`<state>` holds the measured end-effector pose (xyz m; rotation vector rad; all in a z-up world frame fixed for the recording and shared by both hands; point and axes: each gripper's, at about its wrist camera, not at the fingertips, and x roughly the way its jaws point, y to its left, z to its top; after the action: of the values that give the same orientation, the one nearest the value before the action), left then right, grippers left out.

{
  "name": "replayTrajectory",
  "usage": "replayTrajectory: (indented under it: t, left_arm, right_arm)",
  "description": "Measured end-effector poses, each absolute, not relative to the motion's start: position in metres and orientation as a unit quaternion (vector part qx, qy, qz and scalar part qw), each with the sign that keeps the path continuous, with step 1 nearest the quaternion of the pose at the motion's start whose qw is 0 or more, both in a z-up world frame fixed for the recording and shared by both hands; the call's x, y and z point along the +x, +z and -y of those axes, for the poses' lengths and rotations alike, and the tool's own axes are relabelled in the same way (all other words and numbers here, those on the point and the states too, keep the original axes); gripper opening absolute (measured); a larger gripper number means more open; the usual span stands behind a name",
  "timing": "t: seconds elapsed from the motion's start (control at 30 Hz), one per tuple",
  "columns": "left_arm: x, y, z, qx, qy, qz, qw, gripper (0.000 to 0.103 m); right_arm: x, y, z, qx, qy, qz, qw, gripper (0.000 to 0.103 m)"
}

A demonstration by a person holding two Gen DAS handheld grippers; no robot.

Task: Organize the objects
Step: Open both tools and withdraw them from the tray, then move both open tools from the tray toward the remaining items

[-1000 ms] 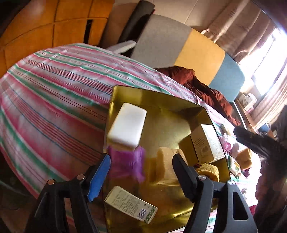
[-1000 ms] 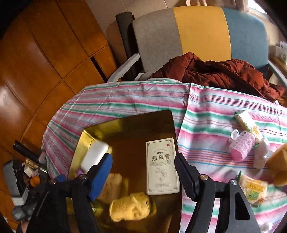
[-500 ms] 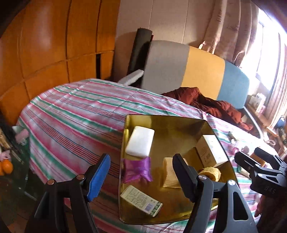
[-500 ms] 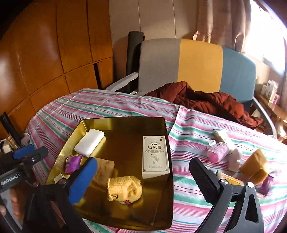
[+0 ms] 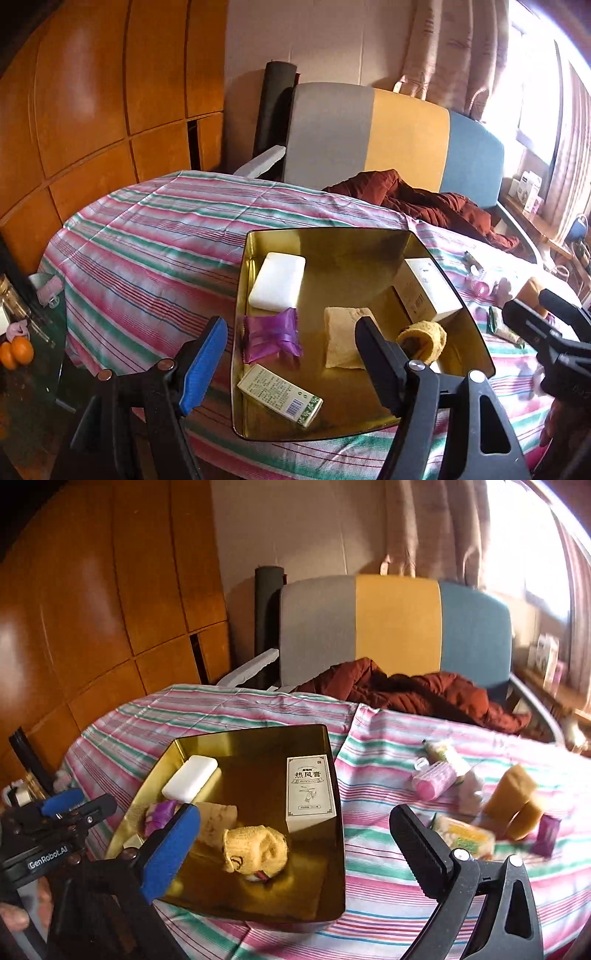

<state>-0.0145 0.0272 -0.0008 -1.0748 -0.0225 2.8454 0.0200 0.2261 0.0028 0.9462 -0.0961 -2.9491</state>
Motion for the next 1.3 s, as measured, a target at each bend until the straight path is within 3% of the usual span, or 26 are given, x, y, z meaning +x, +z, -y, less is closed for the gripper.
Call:
replayTrajectory:
  t: [0.17,0.73,1.3]
  left_arm:
    - [-0.008,-0.003,-0.036,-0.355,0.932,-0.004,0.069,0.073]
    - [-0.011,-0.013,-0.053,-0.396,0.905,0.022,0.150,0.076]
    - [0.008,0.005,-0.176,-0.388,0.861,-0.076,0.320,0.076]
  right_arm:
    - [0.024,-0.002,-0.218,0.323,-0.946,0.007,0.029,0.103]
    - [0.047,-0.010,-0.285,0.340,-0.937,0.077,-0.025,0.102]
    - [0.110,-0.009,-0.514,0.308,-0.882,0.228,-0.274,0.103]
